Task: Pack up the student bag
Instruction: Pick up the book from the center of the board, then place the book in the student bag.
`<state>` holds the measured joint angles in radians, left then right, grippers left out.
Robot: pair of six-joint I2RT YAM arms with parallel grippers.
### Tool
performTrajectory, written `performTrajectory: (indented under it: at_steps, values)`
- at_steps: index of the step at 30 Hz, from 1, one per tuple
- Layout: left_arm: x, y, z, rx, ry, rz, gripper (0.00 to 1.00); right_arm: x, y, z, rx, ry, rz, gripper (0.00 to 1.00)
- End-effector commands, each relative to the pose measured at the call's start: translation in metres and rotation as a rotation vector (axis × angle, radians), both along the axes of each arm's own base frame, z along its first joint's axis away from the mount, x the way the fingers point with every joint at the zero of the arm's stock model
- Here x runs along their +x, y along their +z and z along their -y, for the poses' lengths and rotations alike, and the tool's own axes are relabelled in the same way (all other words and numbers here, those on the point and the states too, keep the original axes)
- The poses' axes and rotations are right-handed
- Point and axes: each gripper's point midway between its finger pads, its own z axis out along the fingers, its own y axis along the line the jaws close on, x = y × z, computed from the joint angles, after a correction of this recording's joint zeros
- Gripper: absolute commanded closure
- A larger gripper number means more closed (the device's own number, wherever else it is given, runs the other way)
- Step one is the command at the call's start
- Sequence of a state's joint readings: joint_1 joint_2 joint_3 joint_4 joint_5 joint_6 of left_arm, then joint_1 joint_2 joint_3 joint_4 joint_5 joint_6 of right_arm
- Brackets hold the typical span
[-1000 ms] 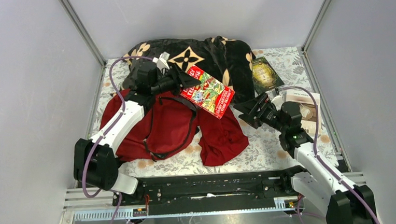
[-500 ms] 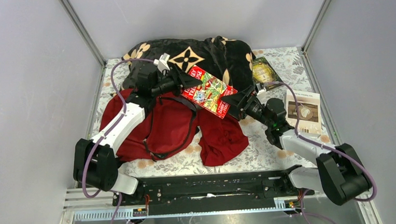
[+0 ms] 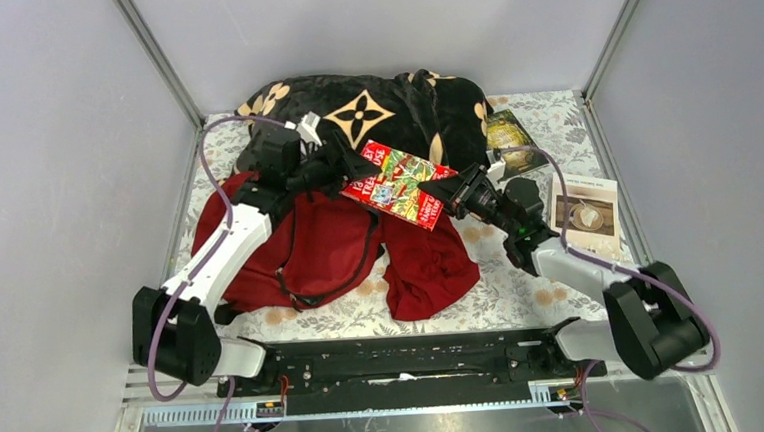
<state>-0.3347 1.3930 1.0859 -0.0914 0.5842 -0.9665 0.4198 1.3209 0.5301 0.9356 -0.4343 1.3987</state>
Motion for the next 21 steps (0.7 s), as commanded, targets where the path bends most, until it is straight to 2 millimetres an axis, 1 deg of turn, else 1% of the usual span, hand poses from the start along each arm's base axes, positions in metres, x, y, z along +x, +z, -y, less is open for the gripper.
performTrajectory:
  at_steps: [1,2,3,5,7,9,11,13,15,17,18,21]
  values:
    - [-0.002,-0.033,-0.061,0.452,0.122,0.08,0.2,-0.008,0.027,0.025,-0.195,-0.102,0.111,1.0]
    - [-0.005,-0.046,-0.075,0.553,0.147,0.078,0.19,-0.01,0.022,0.036,-0.292,-0.145,0.115,1.0]
    - [-0.011,-0.057,-0.084,0.65,0.153,0.084,0.16,-0.012,0.024,0.049,-0.372,-0.187,0.127,1.0]
    - [-0.025,-0.077,-0.096,0.862,0.169,0.094,0.1,-0.015,0.027,0.079,-0.526,-0.284,0.142,1.0]
    - [-0.042,-0.093,-0.093,1.017,0.148,0.107,0.09,-0.021,0.03,0.111,-0.675,-0.385,0.126,1.0]
    - [-0.056,-0.108,-0.079,1.106,0.116,0.114,0.08,-0.025,0.038,0.143,-0.776,-0.511,0.11,1.0]
    - [-0.068,-0.124,-0.065,1.161,0.082,0.108,0.09,-0.032,0.047,0.165,-0.82,-0.598,0.11,1.0]
    - [-0.073,-0.136,-0.053,1.206,0.068,0.117,0.1,-0.038,0.055,0.173,-0.827,-0.633,0.128,1.0]
    - [-0.069,-0.143,-0.051,1.255,0.104,0.113,0.13,-0.039,0.055,0.172,-0.83,-0.622,0.132,1.0]
    - [-0.065,-0.15,-0.055,1.307,0.142,0.092,0.17,-0.038,0.051,0.165,-0.819,-0.587,0.121,1.0]
    - [-0.063,-0.156,-0.058,1.342,0.157,0.082,0.2,-0.038,0.048,0.16,-0.808,-0.564,0.116,1.0]
    - [-0.06,-0.163,-0.069,1.439,0.175,0.064,0.3,-0.038,0.041,0.152,-0.773,-0.533,0.103,1.0]
